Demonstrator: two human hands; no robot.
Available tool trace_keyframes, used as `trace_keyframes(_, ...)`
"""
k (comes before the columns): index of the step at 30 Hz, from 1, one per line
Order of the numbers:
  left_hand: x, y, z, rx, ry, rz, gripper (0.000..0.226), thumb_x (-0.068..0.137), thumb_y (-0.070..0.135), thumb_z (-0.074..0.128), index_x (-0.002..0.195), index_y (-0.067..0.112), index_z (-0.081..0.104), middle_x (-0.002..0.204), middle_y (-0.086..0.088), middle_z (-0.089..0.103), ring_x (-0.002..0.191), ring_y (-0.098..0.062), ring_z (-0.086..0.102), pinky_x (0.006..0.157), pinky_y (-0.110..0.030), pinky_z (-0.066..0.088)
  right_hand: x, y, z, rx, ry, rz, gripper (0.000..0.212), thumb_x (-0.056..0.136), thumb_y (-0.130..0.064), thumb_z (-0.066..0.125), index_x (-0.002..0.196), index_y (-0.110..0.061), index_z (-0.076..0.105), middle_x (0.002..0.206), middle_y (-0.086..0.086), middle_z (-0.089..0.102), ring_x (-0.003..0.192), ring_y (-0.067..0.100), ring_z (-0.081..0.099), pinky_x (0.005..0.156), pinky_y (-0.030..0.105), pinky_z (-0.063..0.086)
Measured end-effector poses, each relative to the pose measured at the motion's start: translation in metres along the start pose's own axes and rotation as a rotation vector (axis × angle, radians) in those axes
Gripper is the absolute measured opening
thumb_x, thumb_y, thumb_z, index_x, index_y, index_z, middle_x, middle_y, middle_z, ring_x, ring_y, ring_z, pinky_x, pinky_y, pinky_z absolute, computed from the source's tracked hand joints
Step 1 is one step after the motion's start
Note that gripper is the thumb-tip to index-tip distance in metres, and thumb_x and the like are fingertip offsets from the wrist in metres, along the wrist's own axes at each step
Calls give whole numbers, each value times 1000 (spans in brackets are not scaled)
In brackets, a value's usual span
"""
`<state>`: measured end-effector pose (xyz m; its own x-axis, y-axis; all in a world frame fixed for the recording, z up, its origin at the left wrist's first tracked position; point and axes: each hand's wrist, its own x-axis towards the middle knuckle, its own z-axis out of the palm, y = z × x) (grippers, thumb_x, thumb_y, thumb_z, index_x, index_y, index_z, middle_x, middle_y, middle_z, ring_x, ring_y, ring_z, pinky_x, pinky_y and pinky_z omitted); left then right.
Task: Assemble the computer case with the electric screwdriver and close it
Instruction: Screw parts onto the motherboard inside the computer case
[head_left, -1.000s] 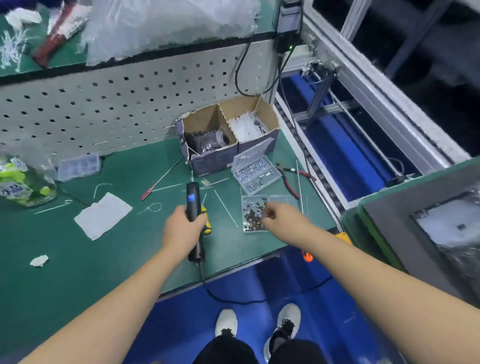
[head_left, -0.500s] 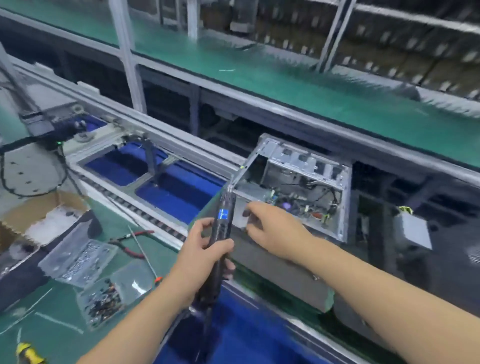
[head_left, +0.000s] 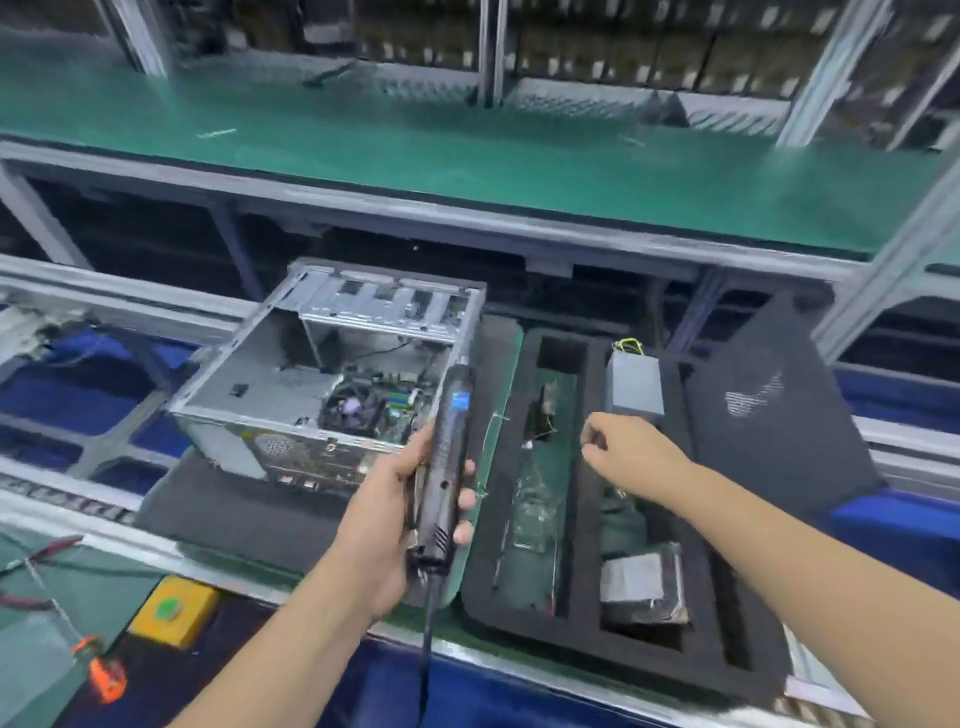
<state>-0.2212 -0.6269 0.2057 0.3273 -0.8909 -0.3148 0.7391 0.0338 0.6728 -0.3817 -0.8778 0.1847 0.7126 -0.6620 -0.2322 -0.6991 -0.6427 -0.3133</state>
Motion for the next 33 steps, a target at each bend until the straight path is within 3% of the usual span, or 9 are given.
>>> trace_keyframes(6, 30, -12, 15, 76, 64, -24, 36, 86, 38, 69, 113, 15, 77, 114, -17, 67, 67, -21, 60, 47, -31, 50, 18, 57, 30, -69, -206, 32, 10, 98, -24, 52, 96, -22, 62, 100, -4, 67, 92, 20, 64, 82, 38, 55)
trace_keyframes(13, 54, -18, 5, 215, 164, -7, 44, 97, 31, 40, 138, 36, 57, 117, -17, 71, 74, -28, 66, 53, -35, 52, 33, 78, 67, -63, -260, 42, 20, 94, -16, 54, 79, -28, 53, 90, -7, 59, 92, 23, 58, 75, 33, 44)
trace_keyframes(17, 63, -18, 1, 199, 160, -30, 54, 86, 29, 47, 138, 37, 57, 116, -18, 70, 80, -31, 68, 57, -37, 54, 32, 99, 63, -222, -287, 85, 9, 93, -18, 53, 96, -20, 62, 105, 2, 66, 96, 29, 63, 78, 36, 51)
trace_keyframes(19, 66, -21, -2, 201, 161, -40, 58, 78, 31, 56, 135, 37, 60, 116, -18, 70, 82, -32, 69, 58, -38, 53, 31, 109, 62, -298, -351, 114, 6, 92, -16, 53, 88, -17, 58, 98, 4, 64, 87, 30, 61, 73, 34, 50)
trace_keyframes(21, 69, -22, -6, 223, 165, -28, 59, 79, 25, 49, 137, 34, 57, 117, -21, 70, 86, -36, 70, 59, -39, 54, 31, 118, 61, -319, -402, 140, 7, 91, -16, 54, 84, -17, 57, 94, 3, 63, 85, 30, 61, 72, 32, 48)
trace_keyframes(26, 77, -22, -9, 254, 160, 22, 64, 81, 9, 33, 138, 30, 54, 106, -22, 69, 81, -37, 67, 61, -43, 57, 35, 132, 58, -254, -346, 213, 22, 94, -15, 53, 108, -14, 69, 112, 5, 69, 102, 32, 65, 85, 37, 54)
trace_keyframes(29, 84, -22, -4, 293, 223, 39, 48, 87, 22, 42, 131, 27, 58, 95, -20, 67, 67, -32, 61, 54, -38, 52, 40, 139, 54, -240, -242, 264, 27, 97, -8, 48, 113, -12, 68, 118, 9, 67, 104, 33, 65, 83, 37, 52)
trace_keyframes(31, 88, -24, -2, 360, 277, 7, 31, 95, 40, 48, 113, 22, 66, 92, -17, 65, 61, -29, 57, 51, -35, 49, 43, 147, 52, -233, -197, 291, 26, 98, -5, 46, 111, -11, 67, 117, 10, 68, 103, 33, 65, 80, 36, 51)
trace_keyframes(33, 90, -28, -1, 431, 320, -33, 40, 94, 52, 52, 96, 18, 72, 87, -14, 65, 58, -26, 55, 51, -34, 48, 45, 158, 50, -220, -168, 314, 24, 98, -3, 46, 109, -10, 67, 116, 10, 68, 100, 33, 64, 77, 34, 50)
